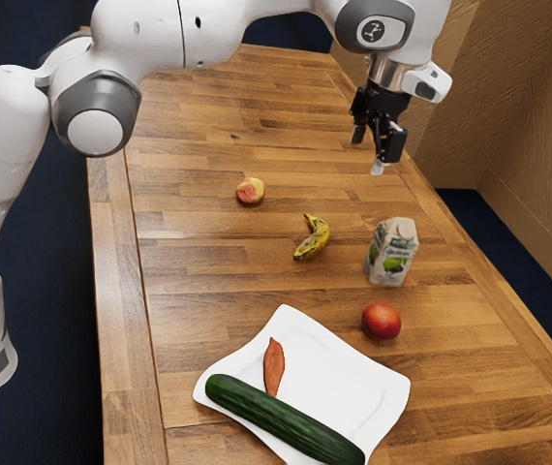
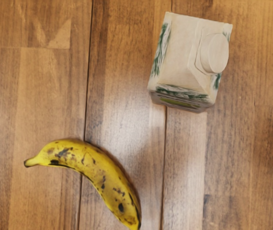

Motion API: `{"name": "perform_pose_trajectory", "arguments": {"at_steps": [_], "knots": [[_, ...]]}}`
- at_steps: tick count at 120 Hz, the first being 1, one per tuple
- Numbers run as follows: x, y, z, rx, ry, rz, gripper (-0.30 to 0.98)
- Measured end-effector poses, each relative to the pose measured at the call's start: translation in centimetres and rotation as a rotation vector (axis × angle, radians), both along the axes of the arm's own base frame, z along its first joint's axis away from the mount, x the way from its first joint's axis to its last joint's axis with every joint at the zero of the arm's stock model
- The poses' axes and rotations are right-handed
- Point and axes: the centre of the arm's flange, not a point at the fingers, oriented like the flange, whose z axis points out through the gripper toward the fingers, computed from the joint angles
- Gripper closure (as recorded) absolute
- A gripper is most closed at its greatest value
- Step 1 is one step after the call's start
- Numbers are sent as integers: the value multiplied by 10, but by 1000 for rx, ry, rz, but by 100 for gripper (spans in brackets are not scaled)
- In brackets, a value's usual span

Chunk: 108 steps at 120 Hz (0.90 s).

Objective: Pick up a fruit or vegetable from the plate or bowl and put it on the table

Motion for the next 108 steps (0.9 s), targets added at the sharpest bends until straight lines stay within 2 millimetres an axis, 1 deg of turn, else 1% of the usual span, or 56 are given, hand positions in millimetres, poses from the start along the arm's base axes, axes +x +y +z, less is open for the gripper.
{"name": "perform_pose_trajectory", "arguments": {"at_steps": [2, 10, 14, 29, 35, 38, 41, 43, 49, 52, 55, 58, 62, 66, 70, 74, 79, 87, 89, 97, 102, 108], "knots": [[0, 1, 0, -3, 0, 2, 0], [1, 22, -2, -32, 2, 35, 0], [1, 28, -2, -44, 2, 44, 0], [1, 32, -3, -71, 3, 51, 0], [1, 41, -4, -94, 3, 65, 0], [0, 41, -2, -107, 0, 63, 0], [-2, 29, 4, -125, -8, 35, 0], [-5, 12, 9, -142, -13, -1, 0], [-15, -60, 17, -183, -9, -145, 0], [-26, -98, 25, -185, -12, -219, 0], [-38, -129, 31, -183, -7, -281, 0], [-49, -151, 35, -180, 1, -329, 0], [-61, -171, 37, -167, 15, -380, 0], [-73, -185, 34, -148, 36, -421, 0], [-89, -192, 32, -125, 53, -455, 0], [-106, -196, 30, -101, 65, -483, 0], [-120, -199, 26, -80, 77, -512, 0], [-141, -202, 9, -54, 99, -557, 0], [-144, -204, 4, -50, 103, -570, 0], [-150, -218, -28, -43, 138, -624, 0], [-147, -231, -49, -52, 156, -661, 0], [-143, -251, -67, -62, 165, -706, 0]]}}
